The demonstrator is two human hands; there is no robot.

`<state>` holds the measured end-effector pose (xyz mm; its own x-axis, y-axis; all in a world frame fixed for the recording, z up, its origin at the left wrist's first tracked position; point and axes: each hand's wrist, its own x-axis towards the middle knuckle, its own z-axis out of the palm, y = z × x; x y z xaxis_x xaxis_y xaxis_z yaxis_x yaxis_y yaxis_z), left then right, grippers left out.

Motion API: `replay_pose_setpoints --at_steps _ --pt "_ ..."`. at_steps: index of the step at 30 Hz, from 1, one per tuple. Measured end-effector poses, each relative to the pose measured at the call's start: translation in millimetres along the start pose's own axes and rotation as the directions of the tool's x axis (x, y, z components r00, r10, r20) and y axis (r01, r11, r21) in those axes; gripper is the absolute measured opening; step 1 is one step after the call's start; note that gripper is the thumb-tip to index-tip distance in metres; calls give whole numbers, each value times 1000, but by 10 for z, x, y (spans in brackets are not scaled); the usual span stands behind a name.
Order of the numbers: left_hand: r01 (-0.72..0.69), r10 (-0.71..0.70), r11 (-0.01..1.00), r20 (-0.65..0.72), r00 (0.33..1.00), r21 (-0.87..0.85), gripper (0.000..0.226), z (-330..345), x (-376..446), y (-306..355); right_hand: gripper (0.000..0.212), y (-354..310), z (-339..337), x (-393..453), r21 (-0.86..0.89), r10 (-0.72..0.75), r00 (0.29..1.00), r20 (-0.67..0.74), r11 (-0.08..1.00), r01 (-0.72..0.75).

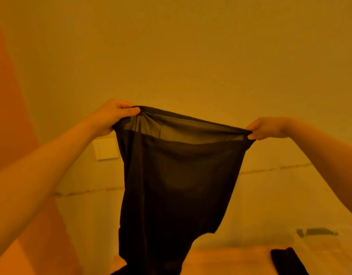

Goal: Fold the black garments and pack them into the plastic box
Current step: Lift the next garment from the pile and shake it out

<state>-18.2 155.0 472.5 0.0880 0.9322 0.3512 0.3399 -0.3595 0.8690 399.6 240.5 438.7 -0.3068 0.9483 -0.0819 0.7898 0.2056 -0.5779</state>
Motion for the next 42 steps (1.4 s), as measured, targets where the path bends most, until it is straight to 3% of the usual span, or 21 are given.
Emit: replay_pose_setpoints --at_steps 5,6,7,9,10,12,15,17,19,22,25,28,31,33,35,37,39,42 --pt "2 -27 973 109 994 229 28 255 -18 149 21 -161 154 -4 -350 206 948 244 930 -112" --pt "-8 -31 956 129 991 292 21 333 -14 182 25 -249 218 3 -304 171 945 280 949 -81" --pt "-14 -37 941 146 989 337 15 415 -5 209 43 -364 288 18 -185 57 949 309 983 2" --pt "-17 -51 927 171 984 375 10 570 33 230 83 -650 474 51 197 -271 912 308 956 218" --pt "-23 -48 925 176 983 380 10 640 56 231 87 -824 603 48 364 -405 868 288 885 292" --pt "-42 -28 924 175 984 380 11 729 88 224 71 -1128 882 89 551 -530 820 218 760 345" --pt "-41 -21 917 151 988 396 12 672 104 201 26 -1333 1179 209 627 -545 837 56 672 395" --pt "-30 -22 908 119 993 418 13 545 95 173 10 -1305 1227 258 657 -520 854 11 648 386" --pt "-6 -22 910 63 998 415 13 385 84 127 19 -1212 1227 278 741 -527 848 49 589 323" --pt "32 -13 924 -52 999 381 19 117 59 34 54 -1029 1239 286 836 -566 809 159 513 195" --pt "88 -42 951 -158 987 297 19 -151 19 -78 61 -812 1220 258 866 -568 796 208 486 120" --pt "124 -80 950 -162 984 285 15 -262 -1 -173 63 -668 1138 231 873 -552 804 221 479 89" --pt "138 -95 938 -146 985 317 13 -257 12 -234 63 -639 1060 203 821 -543 797 264 561 110" --pt "132 -88 935 -147 985 328 13 -298 24 -277 66 -589 986 175 724 -466 846 259 674 149" --pt "110 -64 905 -124 990 412 14 -379 16 -326 57 -516 872 126 528 -350 916 195 825 203" --pt "69 -61 804 -34 998 590 21 -447 -1 -378 29 -447 739 82 271 -283 951 125 932 242" --pt "39 -133 701 76 988 712 27 -486 -30 -423 21 -391 596 34 47 -239 964 116 971 235" --pt "26 -221 645 154 963 763 19 -559 -89 -481 23 -285 406 -3 -237 -149 982 119 956 174"
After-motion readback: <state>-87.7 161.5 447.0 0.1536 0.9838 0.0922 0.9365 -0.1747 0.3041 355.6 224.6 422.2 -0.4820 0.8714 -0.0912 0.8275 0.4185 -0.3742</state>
